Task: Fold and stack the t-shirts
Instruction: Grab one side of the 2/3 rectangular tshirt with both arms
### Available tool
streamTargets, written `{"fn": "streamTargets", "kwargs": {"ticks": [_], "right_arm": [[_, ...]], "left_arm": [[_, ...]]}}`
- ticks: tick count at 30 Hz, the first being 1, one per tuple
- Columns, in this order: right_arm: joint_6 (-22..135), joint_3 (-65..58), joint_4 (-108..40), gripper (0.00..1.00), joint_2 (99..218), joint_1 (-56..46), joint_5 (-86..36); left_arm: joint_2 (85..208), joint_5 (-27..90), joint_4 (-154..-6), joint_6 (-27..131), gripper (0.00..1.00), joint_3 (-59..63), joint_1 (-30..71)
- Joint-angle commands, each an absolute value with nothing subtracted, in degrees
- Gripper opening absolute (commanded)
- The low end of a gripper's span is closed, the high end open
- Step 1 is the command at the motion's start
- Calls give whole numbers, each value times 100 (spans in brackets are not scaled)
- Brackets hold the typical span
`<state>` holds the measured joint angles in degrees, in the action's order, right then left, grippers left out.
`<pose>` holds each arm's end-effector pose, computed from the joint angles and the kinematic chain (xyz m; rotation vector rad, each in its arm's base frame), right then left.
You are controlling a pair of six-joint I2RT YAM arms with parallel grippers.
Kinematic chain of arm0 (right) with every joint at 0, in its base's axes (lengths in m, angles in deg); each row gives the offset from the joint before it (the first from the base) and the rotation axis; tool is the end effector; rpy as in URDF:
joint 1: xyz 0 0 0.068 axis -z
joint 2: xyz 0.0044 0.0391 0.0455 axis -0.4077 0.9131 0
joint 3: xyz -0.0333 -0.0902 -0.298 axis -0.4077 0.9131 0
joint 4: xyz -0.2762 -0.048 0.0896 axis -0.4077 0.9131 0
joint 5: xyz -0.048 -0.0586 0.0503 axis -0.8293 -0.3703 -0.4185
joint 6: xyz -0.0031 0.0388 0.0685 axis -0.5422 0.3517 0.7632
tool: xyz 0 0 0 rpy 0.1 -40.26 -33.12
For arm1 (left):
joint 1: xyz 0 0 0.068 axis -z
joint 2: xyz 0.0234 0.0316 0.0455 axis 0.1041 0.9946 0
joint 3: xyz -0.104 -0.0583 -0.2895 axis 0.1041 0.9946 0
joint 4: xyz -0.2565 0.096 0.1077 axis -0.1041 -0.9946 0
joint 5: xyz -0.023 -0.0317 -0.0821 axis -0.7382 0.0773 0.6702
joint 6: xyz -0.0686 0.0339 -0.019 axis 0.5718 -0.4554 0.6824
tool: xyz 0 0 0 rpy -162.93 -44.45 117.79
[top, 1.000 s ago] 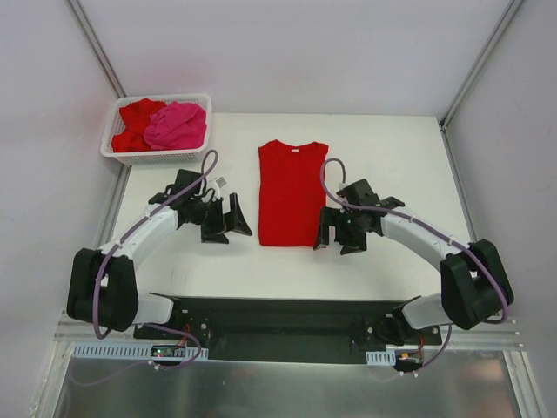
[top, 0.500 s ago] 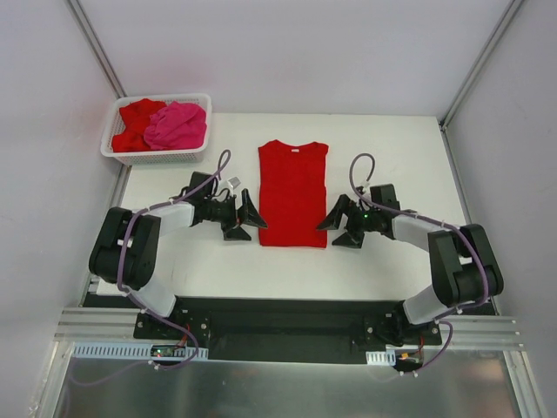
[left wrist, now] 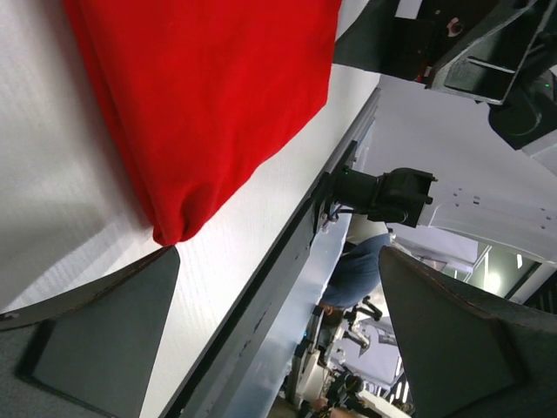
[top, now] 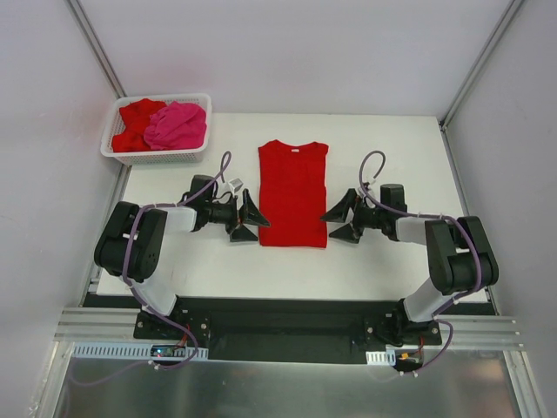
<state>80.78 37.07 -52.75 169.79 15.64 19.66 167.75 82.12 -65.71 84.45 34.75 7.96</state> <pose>0.3129 0.1005 0.1429 -0.0730 2.2940 1.3942 0.3165 -0.1383 0.1457 -0.0204 2.4099 -1.6767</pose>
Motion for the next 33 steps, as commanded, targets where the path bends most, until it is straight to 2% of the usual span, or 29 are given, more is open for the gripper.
{"fn": "streamTargets", "kwargs": {"ticks": [1,4,11,22,33], "right_arm": [[8658,4060,-6109,96,16959,1580,2219],[8675,4149,-6048,96,16862,1589,2228],[7911,4008,-4861,96,16528,1589,1885],[8288,4307,-5792,96,16976,1571,2052],[8368,4079,-5889,99,17345,1238,1964]], "left_arm": [[16687,8539,-6209,8555,99,3482,809],[16608,8443,-6525,8284,99,3429,774],[16581,8328,-7000,7984,99,3587,721],[17002,8442,-6992,7825,99,3421,686],[17205,8495,-6992,7843,99,3025,686]]}}
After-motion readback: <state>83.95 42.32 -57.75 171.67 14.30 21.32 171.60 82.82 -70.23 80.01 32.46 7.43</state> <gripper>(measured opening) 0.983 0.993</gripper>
